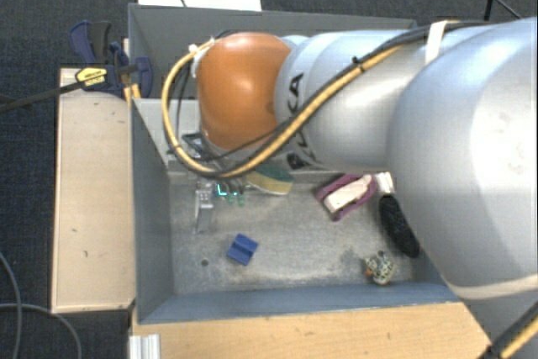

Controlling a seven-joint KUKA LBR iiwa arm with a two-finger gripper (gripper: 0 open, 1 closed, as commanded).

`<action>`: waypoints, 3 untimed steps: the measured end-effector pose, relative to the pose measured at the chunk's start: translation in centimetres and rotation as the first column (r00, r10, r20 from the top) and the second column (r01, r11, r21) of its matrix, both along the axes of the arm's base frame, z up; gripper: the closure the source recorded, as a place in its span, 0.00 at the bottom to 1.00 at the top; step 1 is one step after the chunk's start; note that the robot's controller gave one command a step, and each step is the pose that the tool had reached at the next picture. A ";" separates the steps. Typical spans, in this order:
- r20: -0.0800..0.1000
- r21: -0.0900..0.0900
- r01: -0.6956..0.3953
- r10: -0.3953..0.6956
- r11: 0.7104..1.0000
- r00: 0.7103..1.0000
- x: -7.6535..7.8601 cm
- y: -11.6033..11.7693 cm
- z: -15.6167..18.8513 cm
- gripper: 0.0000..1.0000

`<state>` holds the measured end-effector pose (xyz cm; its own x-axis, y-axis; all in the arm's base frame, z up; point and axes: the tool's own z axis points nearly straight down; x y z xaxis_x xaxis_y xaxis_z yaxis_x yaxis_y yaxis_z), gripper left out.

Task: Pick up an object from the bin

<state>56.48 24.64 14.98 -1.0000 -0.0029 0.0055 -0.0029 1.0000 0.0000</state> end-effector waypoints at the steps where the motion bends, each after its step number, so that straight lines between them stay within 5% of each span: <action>1: 0.002 -0.001 -0.263 0.263 0.965 0.965 -7.3 -4.5 -7.7 0.00; 2: 0.004 -0.003 -0.184 0.184 0.983 0.983 -6.8 -10.7 -8.0 0.00; 3: 0.005 0.001 -0.184 0.184 0.983 0.983 -6.9 -10.3 -8.0 1.00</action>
Offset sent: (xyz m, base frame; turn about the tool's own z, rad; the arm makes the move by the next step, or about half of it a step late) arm -0.0722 -0.0437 -0.0757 -0.2681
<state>49.63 14.34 7.02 -0.9824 -0.1869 0.0008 -0.1869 0.9824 0.0007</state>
